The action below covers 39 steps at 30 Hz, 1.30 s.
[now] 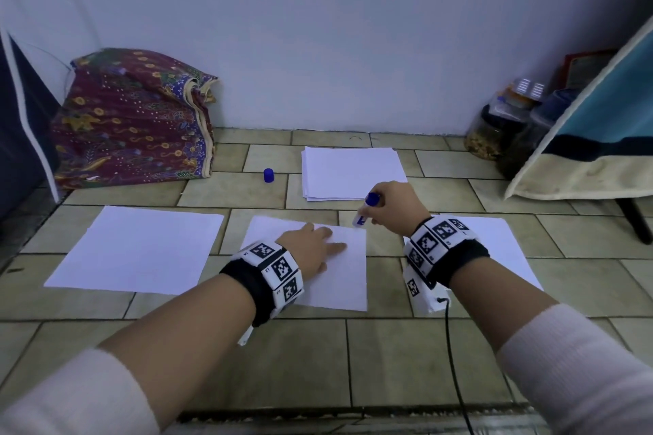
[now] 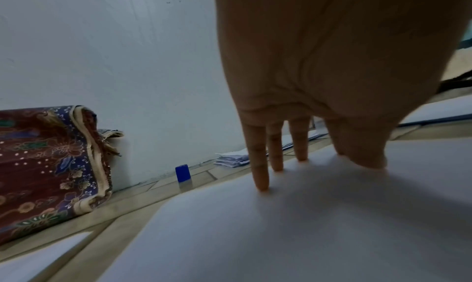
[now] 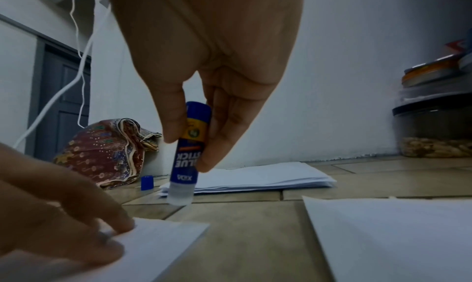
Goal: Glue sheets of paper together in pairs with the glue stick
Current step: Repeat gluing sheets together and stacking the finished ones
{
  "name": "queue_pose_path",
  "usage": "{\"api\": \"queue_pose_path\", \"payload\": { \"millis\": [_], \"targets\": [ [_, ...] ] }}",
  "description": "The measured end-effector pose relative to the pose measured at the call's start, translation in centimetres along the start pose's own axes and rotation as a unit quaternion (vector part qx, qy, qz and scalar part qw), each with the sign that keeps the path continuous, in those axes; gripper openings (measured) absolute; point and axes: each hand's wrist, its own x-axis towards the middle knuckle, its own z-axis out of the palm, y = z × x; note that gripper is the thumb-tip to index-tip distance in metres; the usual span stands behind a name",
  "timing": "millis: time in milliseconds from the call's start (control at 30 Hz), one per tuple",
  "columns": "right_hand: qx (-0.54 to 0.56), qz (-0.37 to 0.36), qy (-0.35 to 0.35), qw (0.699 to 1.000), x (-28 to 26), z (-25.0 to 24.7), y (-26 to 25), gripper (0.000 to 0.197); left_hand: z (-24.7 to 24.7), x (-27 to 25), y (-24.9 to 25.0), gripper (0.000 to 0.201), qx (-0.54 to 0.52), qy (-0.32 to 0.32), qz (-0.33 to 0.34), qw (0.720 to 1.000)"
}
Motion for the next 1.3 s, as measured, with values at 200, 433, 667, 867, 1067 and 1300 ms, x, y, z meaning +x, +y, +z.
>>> {"api": "queue_pose_path", "payload": {
  "millis": [200,433,667,867,1067,1300],
  "targets": [
    [-0.014,0.005,0.011,1.0,2.2,1.3,-0.5,0.02,-0.6,0.5,-0.5,0.064,-0.013,-0.01,-0.058,0.998],
    [-0.068,-0.023,-0.007,0.997,3.5,3.3,-2.3,0.026,-0.7,0.8,-1.1,0.065,-0.046,-0.009,-0.05,0.998],
    [-0.133,-0.038,-0.056,0.989,3.8,3.1,-3.3,0.026,0.0,0.9,-1.5,0.063,-0.087,0.018,-0.049,0.995],
    [-0.148,-0.057,-0.068,0.985,3.8,3.0,-3.9,0.026,0.2,0.9,-1.4,0.062,-0.096,0.026,-0.056,0.993],
    [-0.196,-0.086,-0.099,0.972,2.5,1.9,-3.3,0.025,0.2,0.8,-1.3,0.063,-0.098,0.027,-0.061,0.993],
    [-0.189,-0.08,-0.124,0.971,-1.2,0.4,-1.6,0.021,0.1,0.8,-1.3,0.066,-0.097,0.019,-0.069,0.993]
  ]
}}
